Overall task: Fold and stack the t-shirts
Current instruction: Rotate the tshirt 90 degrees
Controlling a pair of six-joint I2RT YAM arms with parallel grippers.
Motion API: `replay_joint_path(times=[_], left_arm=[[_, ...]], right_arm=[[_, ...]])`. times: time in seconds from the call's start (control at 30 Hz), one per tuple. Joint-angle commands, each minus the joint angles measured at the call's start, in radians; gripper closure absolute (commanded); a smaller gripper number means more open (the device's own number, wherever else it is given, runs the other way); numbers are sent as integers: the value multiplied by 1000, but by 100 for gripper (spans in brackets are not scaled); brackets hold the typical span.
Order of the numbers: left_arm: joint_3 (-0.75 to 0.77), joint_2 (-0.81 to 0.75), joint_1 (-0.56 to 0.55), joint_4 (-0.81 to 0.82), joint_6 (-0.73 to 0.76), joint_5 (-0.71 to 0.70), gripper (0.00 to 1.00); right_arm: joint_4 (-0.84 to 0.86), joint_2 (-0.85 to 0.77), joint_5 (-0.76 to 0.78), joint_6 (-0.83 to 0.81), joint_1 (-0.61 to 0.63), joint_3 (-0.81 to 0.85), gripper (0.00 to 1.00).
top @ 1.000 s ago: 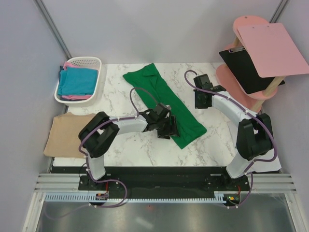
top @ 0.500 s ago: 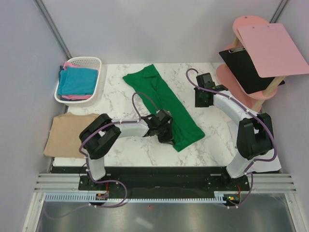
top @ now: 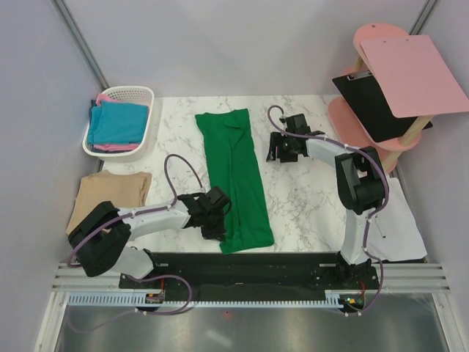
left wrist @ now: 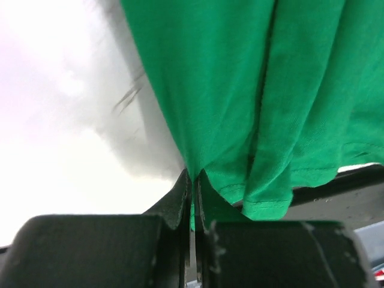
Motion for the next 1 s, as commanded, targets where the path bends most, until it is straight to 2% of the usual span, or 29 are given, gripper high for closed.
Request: replay_joint_path(times=[0.0,0.03,0.07,0.1,0.13,0.17,0.43,0.5,0.53,0.57,0.63,0.83,0.97], left_arm=[[-95,-99,-1,-130,-62,-47,93],[-102,-113,-1,-131,-64,-47,81],[-116,-133,-1,-133,-65,-49,58],[-122,-144,-2,-142,-67,-49,40],[-124,-153,-2,-154,-67,-76,29],[-124,-173,-2,-163,-70,-84,26],[-58,-299,-2,-245,-48,-173,22],[-18,-325,-2,-260,-36,-207,22],[-4,-349,-2,-265,-21,-215,22],[22,-360,-2,-271,-13,-221,22],[60,-376,-2,-280,10,-239,22],[109,-353,-2,-294,50,-261,21],[112,-307,-2,-289,58,-273,21]], right_arm=[[185,140,-134,82,20,160,35],[208,165,-142,98,22,186,35],[220,188,-163,115,26,211,36],[229,229,-168,126,31,252,37],[255,248,-173,138,34,272,37],[265,264,-174,160,43,289,38],[214,441,-111,183,109,507,44],[197,465,-55,177,126,551,50],[177,475,-36,174,131,570,58],[160,484,-22,169,138,591,77],[116,513,25,171,137,654,97],[59,504,197,166,96,700,100],[35,479,225,161,49,677,100]])
